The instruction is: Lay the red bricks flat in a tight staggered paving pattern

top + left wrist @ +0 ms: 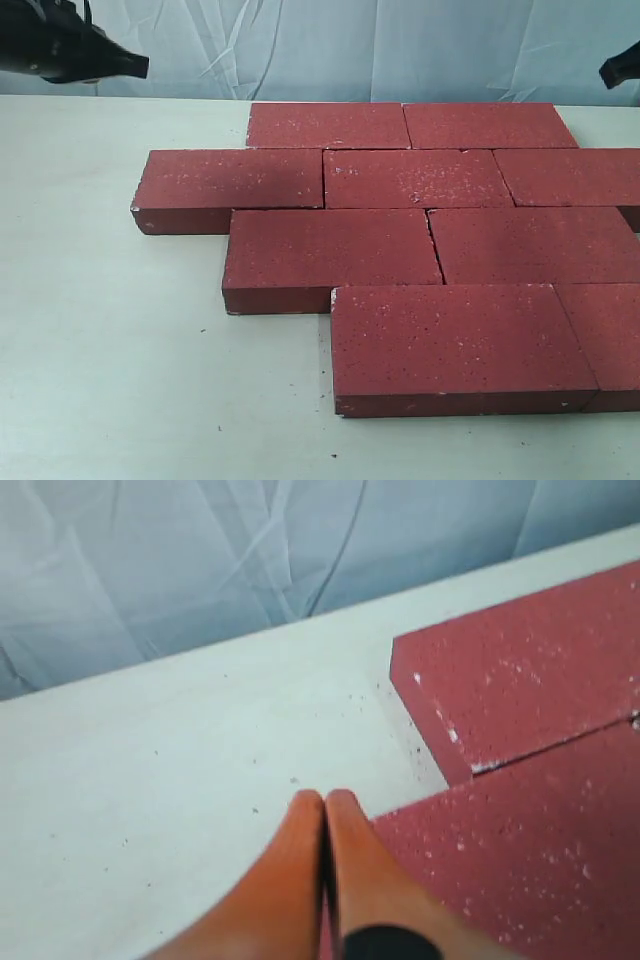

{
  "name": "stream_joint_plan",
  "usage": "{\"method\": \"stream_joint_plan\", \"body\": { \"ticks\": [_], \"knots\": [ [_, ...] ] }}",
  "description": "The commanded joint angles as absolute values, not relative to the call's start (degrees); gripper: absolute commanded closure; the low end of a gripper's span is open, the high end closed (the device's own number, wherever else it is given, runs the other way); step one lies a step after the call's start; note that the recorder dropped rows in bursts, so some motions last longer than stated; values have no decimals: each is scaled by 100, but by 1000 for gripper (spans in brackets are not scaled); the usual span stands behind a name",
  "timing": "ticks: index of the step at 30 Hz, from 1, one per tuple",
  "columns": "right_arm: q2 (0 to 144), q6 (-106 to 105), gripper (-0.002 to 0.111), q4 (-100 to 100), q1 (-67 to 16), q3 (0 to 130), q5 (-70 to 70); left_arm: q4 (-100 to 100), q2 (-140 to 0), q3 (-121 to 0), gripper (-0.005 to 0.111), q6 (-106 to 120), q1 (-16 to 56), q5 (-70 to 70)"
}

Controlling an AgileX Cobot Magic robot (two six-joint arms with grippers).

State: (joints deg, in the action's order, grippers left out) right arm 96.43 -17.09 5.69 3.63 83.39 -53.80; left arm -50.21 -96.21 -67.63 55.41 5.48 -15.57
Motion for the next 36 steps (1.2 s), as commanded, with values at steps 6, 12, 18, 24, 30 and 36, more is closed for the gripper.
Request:
{"method": "stream_joint_plan", "body": {
  "ticks": [6,12,18,24,30,36],
  "knots": [
    [8499,-1642,109,63,396,7702,-4992,-2150,-8504,-6827,107,3254,551,-2474],
    [7440,-1611,109,49,396,6430,-3841,191,-7846,-6827,107,1001,551,-3502],
    [6438,-1487,109,0,396,5225,-2721,69,-7194,-6373,107,800,587,-3271],
    [5501,-1487,109,-61,396,4240,-1671,46,-6508,-5705,107,800,587,-2860],
    [4702,-1477,109,-183,396,3583,-877,46,-5775,-5066,107,800,587,-2499],
    [4009,-1477,109,-183,396,3307,-740,46,-4975,-4557,107,800,587,-2061]
  ]
}}
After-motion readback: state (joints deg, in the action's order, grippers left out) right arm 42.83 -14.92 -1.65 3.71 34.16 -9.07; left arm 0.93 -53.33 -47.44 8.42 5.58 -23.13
